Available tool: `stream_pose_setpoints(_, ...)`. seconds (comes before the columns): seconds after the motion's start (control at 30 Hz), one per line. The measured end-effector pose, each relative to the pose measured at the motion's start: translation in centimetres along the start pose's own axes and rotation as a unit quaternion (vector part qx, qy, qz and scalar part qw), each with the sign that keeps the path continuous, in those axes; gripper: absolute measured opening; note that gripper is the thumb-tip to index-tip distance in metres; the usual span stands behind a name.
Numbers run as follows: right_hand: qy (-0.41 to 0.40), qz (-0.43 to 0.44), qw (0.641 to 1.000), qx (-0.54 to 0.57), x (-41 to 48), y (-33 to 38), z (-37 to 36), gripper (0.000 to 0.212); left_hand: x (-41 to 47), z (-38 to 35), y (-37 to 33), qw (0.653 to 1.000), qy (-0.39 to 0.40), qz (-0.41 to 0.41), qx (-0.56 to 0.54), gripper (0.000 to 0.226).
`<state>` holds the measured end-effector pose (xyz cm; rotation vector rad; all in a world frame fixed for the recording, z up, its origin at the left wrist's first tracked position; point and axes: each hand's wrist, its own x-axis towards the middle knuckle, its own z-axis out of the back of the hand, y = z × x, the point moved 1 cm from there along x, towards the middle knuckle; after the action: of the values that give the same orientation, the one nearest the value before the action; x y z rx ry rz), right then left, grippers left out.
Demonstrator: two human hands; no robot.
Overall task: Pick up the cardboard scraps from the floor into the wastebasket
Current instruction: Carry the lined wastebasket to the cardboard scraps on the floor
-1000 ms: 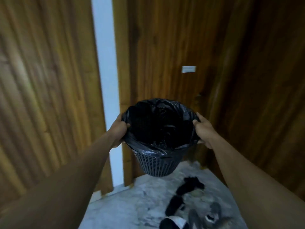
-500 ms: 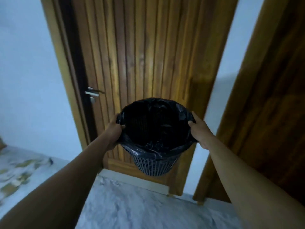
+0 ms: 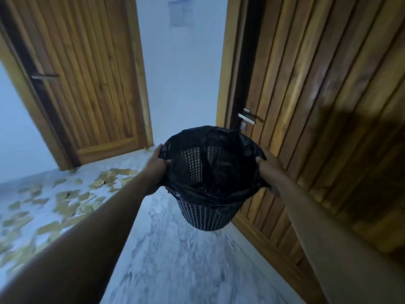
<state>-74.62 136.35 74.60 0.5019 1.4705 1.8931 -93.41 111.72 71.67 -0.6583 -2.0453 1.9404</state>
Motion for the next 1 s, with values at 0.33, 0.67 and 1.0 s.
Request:
stream_pose_setpoints(0.33,0.146,0.053,0.986,-0.053,12.6,3.6,-23.3,0.054,8.1,19.1,0.1,0.988,-0.153,-0.015,0.022,0.06)
stream_pose_setpoints(0.67,0.169,0.059,0.983,-0.034,24.1,7.5,-40.7,0.064,23.6,32.6,-1.3,0.987,-0.154,-0.027,0.039,0.065)
stream_pose_setpoints(1.0,0.103,-0.014,0.994,-0.028,42.0,5.6,-50.8,0.051,47.3,36.3,1.3,0.988,-0.135,0.017,0.07,0.068)
